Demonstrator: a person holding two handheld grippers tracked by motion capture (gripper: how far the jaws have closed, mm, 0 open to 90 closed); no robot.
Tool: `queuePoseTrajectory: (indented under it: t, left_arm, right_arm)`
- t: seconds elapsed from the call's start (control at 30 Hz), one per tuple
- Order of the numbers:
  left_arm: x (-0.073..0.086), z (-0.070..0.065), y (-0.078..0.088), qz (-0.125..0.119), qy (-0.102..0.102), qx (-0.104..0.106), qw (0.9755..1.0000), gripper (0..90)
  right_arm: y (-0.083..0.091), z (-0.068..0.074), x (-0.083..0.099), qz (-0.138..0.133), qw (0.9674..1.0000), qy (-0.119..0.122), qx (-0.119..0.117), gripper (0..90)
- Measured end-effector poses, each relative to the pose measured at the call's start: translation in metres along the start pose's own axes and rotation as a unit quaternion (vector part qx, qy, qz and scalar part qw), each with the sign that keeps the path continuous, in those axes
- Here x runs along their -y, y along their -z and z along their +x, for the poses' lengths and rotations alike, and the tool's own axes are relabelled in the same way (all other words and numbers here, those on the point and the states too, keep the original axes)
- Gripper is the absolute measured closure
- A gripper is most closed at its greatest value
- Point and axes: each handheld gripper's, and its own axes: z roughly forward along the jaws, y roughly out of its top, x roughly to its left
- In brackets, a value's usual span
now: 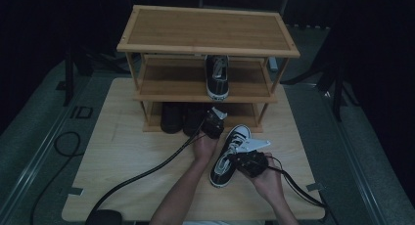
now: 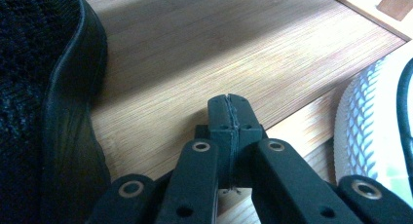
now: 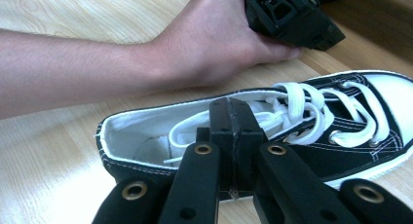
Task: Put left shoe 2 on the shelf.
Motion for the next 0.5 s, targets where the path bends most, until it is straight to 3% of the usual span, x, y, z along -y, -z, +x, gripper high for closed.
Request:
queuePoseTrajectory:
  t: [0.2,0.5]
  left_arm:
    - [0.0,0.0,0.0,0.0,0.0,0.0,1.0,89.9]
    - [0.0001,-0.0001,0.0001,0.0,0.001,-0.001,1.0,89.6]
  right_arm:
    - [-0.0031,0.0014,0.0014,0.007,0.9999,0.005,0.009,88.8]
    - [0.0041,0.0006,0.0003,-0.006,0.9988,-0.009,0.049,71.8]
